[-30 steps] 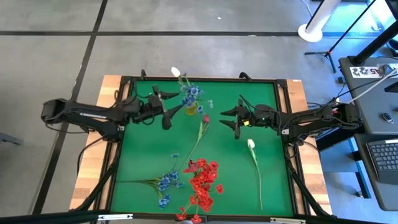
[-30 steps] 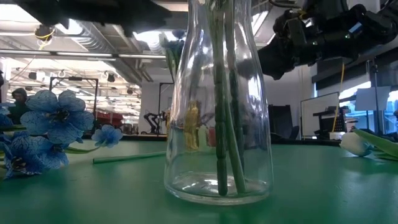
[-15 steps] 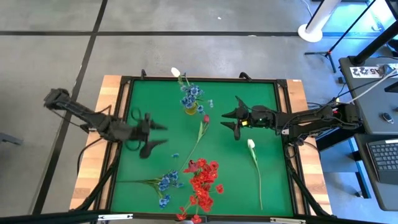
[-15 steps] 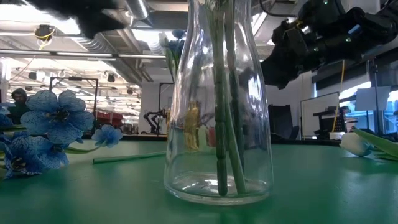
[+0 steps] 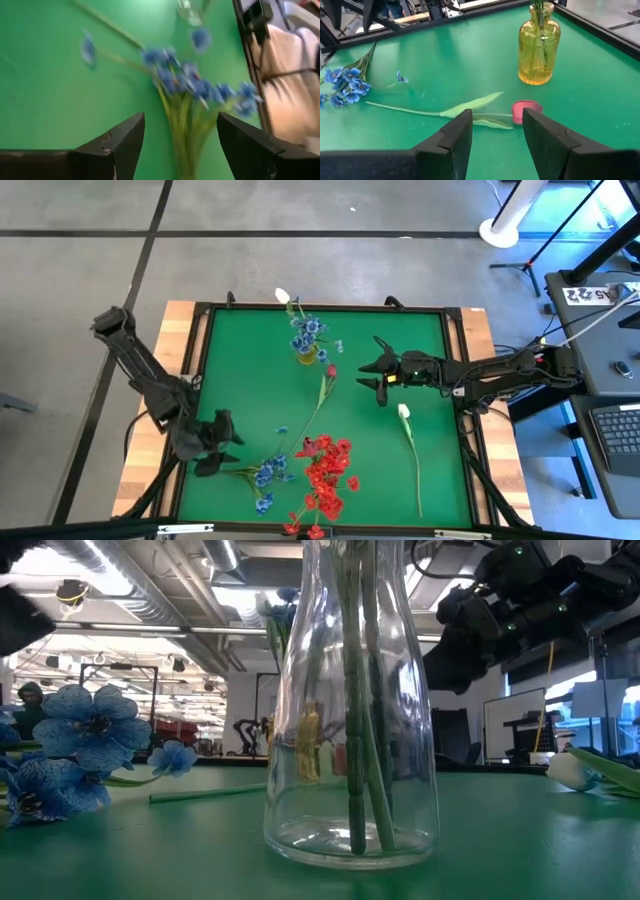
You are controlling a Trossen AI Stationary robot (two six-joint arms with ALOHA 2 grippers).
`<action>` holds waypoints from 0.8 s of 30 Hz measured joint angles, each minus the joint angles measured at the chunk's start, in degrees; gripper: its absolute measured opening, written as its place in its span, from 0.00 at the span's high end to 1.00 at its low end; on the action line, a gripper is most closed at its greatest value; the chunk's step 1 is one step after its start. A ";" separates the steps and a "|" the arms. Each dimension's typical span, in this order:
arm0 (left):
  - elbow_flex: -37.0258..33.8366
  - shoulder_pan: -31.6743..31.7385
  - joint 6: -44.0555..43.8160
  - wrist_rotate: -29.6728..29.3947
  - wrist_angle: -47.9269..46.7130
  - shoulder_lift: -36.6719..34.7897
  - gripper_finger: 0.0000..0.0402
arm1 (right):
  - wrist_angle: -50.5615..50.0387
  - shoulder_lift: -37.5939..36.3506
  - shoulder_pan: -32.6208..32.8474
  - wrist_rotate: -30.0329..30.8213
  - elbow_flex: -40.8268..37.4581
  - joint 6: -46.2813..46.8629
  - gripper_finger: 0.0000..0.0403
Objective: Sort flowers into vase by color
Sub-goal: Put the blue flower into the yellow vase
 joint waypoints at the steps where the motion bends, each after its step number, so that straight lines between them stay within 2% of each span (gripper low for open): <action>1: 0.00 -0.84 -2.32 1.33 0.39 1.04 0.40 | 0.15 0.00 0.00 -0.04 0.02 0.02 0.57; 5: -0.01 -3.74 -10.09 4.94 2.24 6.10 0.40 | 0.14 0.00 0.00 -1.46 0.02 0.04 0.57; 8: 1.09 -5.72 -11.89 6.36 2.19 11.03 0.41 | 0.14 0.00 0.00 -1.57 0.02 0.04 0.57; 15: 10.06 -6.15 -9.33 8.18 -4.39 23.58 0.43 | 0.21 0.00 0.00 -1.55 0.02 0.04 0.57; 18: 14.56 -6.15 -6.98 8.40 -11.06 30.01 0.43 | 0.26 0.00 0.00 -1.55 0.02 0.04 0.57; 21: 17.32 -6.12 -6.10 9.35 -16.86 35.95 0.43 | 0.33 0.00 0.00 -1.55 0.02 0.04 0.57; 24: 18.95 -5.89 -5.69 9.88 -17.64 39.23 0.43 | 0.29 0.00 0.00 -1.55 0.02 0.04 0.57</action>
